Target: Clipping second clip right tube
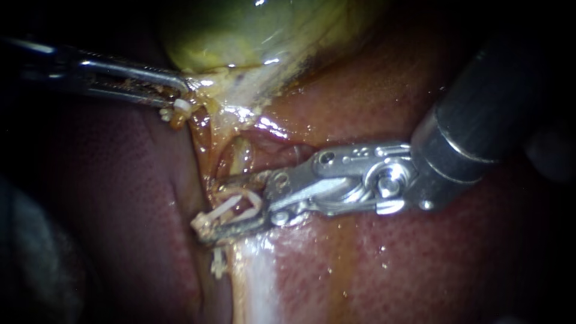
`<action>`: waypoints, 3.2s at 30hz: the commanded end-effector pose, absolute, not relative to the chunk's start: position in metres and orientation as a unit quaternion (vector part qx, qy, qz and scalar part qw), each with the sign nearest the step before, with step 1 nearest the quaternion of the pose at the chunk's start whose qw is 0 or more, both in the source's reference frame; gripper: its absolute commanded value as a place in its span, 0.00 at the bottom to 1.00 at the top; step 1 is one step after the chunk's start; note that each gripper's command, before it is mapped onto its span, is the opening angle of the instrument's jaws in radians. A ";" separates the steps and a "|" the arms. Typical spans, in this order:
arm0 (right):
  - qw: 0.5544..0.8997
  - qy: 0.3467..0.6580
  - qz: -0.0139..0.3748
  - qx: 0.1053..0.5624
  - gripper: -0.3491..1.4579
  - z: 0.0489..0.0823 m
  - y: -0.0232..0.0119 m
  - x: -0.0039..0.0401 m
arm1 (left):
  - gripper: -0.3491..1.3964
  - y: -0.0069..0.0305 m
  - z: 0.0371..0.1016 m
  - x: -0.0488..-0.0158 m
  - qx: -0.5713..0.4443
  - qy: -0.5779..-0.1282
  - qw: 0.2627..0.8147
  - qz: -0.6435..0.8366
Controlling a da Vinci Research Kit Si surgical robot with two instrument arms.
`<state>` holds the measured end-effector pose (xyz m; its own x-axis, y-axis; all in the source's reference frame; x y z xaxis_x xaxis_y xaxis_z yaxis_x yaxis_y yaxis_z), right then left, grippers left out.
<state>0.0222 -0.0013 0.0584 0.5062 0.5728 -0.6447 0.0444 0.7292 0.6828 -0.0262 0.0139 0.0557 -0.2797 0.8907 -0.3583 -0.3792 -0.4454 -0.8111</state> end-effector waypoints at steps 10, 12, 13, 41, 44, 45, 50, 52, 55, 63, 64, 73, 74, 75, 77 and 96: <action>0.799 0.473 0.168 0.332 0.47 0.0583 -0.0013 0.0222 | 0.00 0.0139 0.0557 -0.0262 -0.419 -0.305 0.429 0.739; 0.798 0.474 0.168 0.332 0.47 0.0582 -0.0013 0.0222 | 0.00 0.0139 0.0556 -0.0262 -0.419 -0.305 0.429 0.739; 0.798 0.474 0.168 0.332 0.47 0.0582 -0.0013 0.0222 | 0.00 0.0139 0.0557 -0.0262 -0.419 -0.305 0.429 0.739; 0.741 0.498 0.230 0.387 0.47 0.0566 0.0004 0.0178 | 0.00 0.0139 0.0556 -0.0261 -0.419 -0.305 0.429 0.739; 0.739 0.498 0.235 0.388 0.47 0.0571 0.0008 0.0170 | 0.00 0.0138 0.0556 -0.0261 -0.419 -0.305 0.429 0.739; 0.737 0.498 0.238 0.390 0.47 0.0572 0.0009 0.0168 | 0.00 0.0138 0.0556 -0.0261 -0.419 -0.305 0.429 0.739; 0.734 0.497 0.245 0.393 0.47 0.0581 0.0013 0.0163 | 0.00 0.0138 0.0556 -0.0261 -0.419 -0.305 0.429 0.739; 0.733 0.497 0.247 0.394 0.47 0.0585 0.0013 0.0163 | 0.00 0.0138 0.0556 -0.0261 -0.419 -0.305 0.429 0.739; 0.732 0.497 0.248 0.395 0.47 0.0589 0.0011 0.0162 | 0.00 0.0138 0.0555 -0.0261 -0.419 -0.305 0.429 0.739; 0.728 0.495 0.254 0.400 0.47 0.0598 0.0014 0.0157 | 0.00 0.0138 0.0555 -0.0261 -0.419 -0.305 0.429 0.739; 0.728 0.494 0.256 0.401 0.47 0.0599 0.0014 0.0157 | 0.00 0.0138 0.0554 -0.0261 -0.419 -0.305 0.429 0.739; 0.715 0.500 0.267 0.410 0.47 0.0611 0.0014 0.0162 | 0.00 0.0138 0.0554 -0.0261 -0.419 -0.305 0.429 0.739; 0.714 0.500 0.270 0.410 0.47 0.0612 0.0014 0.0164 | 0.00 0.0138 0.0554 -0.0261 -0.419 -0.305 0.429 0.739; 0.713 0.501 0.270 0.410 0.47 0.0613 0.0014 0.0165 | 0.00 0.0138 0.0554 -0.0261 -0.419 -0.305 0.429 0.739; 0.710 0.500 0.274 0.414 0.47 0.0615 0.0014 0.0169 | 0.00 0.0138 0.0554 -0.0261 -0.419 -0.305 0.429 0.739; 0.672 0.520 0.295 0.437 0.47 0.0630 0.0003 0.0196 | 0.00 0.0138 0.0554 -0.0261 -0.419 -0.305 0.429 0.739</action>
<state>0.0197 0.0003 0.0630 0.2811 0.8555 -0.4349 0.0610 0.4363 0.8977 -0.0261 0.0138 0.0554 -0.2799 0.8910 -0.3575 -0.3787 -0.4447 -0.8117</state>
